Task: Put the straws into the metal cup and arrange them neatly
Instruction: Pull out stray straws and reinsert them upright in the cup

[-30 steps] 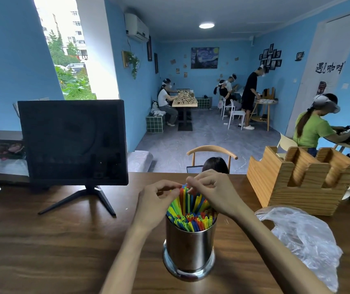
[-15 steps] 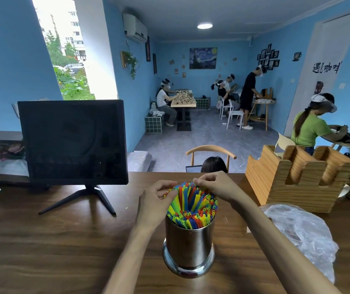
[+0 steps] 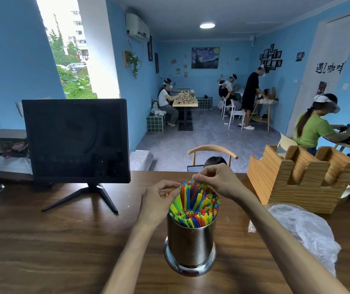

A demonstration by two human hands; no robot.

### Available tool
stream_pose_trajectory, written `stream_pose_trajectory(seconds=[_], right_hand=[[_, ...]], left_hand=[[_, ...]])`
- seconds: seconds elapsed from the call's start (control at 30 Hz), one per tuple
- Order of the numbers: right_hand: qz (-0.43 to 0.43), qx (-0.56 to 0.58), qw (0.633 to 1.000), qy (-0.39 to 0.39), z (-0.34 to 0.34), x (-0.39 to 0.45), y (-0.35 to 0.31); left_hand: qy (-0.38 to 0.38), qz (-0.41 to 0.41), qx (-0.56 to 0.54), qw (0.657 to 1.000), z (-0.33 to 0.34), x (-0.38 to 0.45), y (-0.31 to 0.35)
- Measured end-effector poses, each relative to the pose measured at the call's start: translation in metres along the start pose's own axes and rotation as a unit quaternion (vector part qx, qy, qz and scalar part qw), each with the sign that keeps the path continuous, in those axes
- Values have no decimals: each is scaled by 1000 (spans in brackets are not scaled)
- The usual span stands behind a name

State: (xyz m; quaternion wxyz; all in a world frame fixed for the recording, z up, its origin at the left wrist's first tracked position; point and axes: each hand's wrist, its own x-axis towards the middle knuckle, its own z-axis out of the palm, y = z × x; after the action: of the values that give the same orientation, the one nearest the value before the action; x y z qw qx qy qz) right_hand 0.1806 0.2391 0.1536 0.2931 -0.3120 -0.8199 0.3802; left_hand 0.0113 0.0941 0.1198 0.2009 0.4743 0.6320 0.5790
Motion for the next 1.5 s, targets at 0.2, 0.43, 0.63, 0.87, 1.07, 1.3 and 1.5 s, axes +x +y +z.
stream_pose_trajectory(seconds=[0.2, 0.43, 0.63, 0.87, 1.07, 1.3, 1.5], right_hand=[[-53, -34, 998, 28, -6, 0, -6], [-110, -63, 988, 90, -15, -7, -26], [-172, -23, 967, 187, -33, -15, -57], [-238, 3, 936, 261, -45, -23, -75], [-285, 21, 897, 338, -61, -33, -93], [-212, 178, 896, 348, -53, -28, -85], [-74, 342, 879, 325, -38, -23, -54]], left_hand=[[-8, -1, 9, 1000, 0, 2, -1], [-15, 2, 28, 999, -1, 4, -1], [-34, 20, 69, 997, -3, 5, 2], [-5, 93, 81, 992, 3, -1, 18], [-33, 92, 41, 994, 5, 1, 33], [-21, 75, -80, 994, 7, -2, 38], [80, -4, -285, 955, -7, -3, 39]])
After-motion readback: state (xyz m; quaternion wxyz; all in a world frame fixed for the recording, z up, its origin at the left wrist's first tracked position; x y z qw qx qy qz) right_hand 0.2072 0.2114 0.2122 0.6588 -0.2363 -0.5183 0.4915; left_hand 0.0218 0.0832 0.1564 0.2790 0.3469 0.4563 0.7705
